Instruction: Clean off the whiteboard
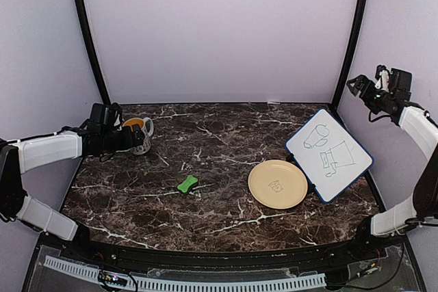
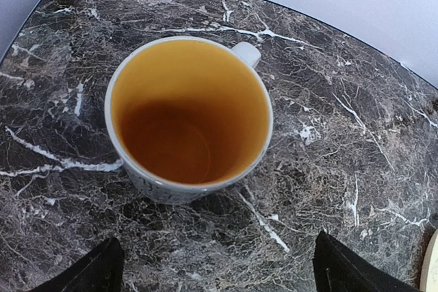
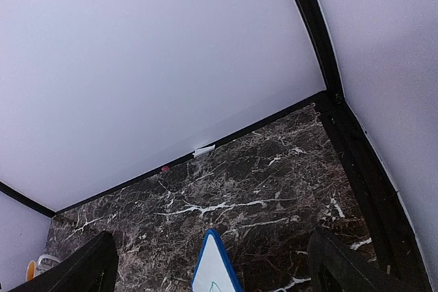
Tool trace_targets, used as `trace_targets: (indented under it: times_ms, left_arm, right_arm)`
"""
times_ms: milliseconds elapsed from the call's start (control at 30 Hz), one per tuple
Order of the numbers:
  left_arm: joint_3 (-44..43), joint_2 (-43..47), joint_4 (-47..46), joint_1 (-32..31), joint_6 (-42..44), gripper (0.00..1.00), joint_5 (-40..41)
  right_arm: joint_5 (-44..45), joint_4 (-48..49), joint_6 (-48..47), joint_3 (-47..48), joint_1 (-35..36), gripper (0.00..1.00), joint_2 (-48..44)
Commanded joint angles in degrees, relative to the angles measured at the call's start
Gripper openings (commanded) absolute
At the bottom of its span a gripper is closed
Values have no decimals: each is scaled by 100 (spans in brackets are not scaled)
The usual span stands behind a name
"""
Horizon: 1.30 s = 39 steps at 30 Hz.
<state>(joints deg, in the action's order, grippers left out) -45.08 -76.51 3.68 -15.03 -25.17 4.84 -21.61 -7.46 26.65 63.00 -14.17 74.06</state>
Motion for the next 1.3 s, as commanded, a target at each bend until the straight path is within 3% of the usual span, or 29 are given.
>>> trace_targets:
  times_ms: [0,267,433,700,900,1267]
  left_arm:
    - [-205,-71,-274,-33,72,99,-271]
    - [-317,-340,-548,-41,-158,99,-781]
    - [-298,-354,-743,-44,-250,99,-953]
    - [-243,-243,-808,-44,-306,99,-869]
    - [-234,-276,-783,-44,-322,99,-820]
    - [-235,-483,-1000,-44,-194,99,-1357]
  right_arm:
    - [-652,-164,-65,-289,-372,95,-34]
    - [-711,-328,-364,-1686,-551,85,-769]
    - [-1279,-212,-277,-2078,-553,75,-836]
    - [-1775,-13,-144,-2325,-555,47,-825]
    - [-1821,-87,-225,-2395,-555,41,-818]
    - [-1921,-110,-406,-2621,-545,17,-807]
